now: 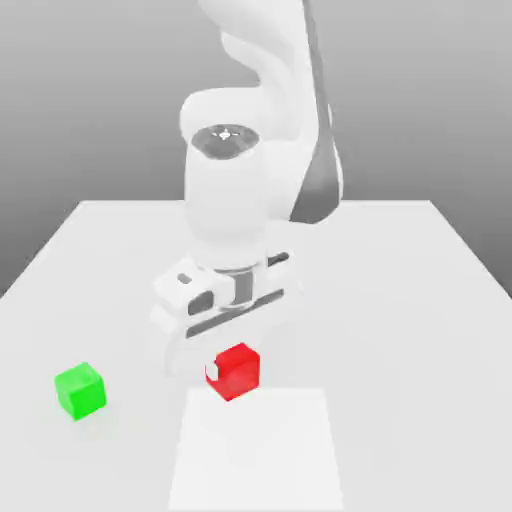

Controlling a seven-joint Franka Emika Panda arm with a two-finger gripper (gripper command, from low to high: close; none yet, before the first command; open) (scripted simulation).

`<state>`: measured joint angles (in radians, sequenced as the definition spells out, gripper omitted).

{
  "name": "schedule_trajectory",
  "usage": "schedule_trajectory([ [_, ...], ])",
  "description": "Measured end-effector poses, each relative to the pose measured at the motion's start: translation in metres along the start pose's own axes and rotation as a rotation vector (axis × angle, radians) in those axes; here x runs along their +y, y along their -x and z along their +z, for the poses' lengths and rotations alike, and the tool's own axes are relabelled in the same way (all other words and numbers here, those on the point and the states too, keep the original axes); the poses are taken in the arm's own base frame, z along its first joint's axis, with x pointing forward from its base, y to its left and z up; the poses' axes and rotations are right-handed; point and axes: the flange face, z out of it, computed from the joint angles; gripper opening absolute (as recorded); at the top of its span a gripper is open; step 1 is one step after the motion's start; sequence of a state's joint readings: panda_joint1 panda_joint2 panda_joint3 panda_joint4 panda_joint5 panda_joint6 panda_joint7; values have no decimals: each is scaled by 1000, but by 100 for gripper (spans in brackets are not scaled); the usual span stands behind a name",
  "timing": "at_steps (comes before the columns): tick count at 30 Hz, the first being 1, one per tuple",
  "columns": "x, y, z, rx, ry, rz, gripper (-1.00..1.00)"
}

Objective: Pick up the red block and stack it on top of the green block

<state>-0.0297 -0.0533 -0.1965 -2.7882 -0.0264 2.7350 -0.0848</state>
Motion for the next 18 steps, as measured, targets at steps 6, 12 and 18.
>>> schedule_trajectory([
  [6,106,12,-12,-1,0,6,-100],
  [12,174,33,-4,2,-3,-10,-100],
  [18,174,34,42,0,-2,-18,100],
])
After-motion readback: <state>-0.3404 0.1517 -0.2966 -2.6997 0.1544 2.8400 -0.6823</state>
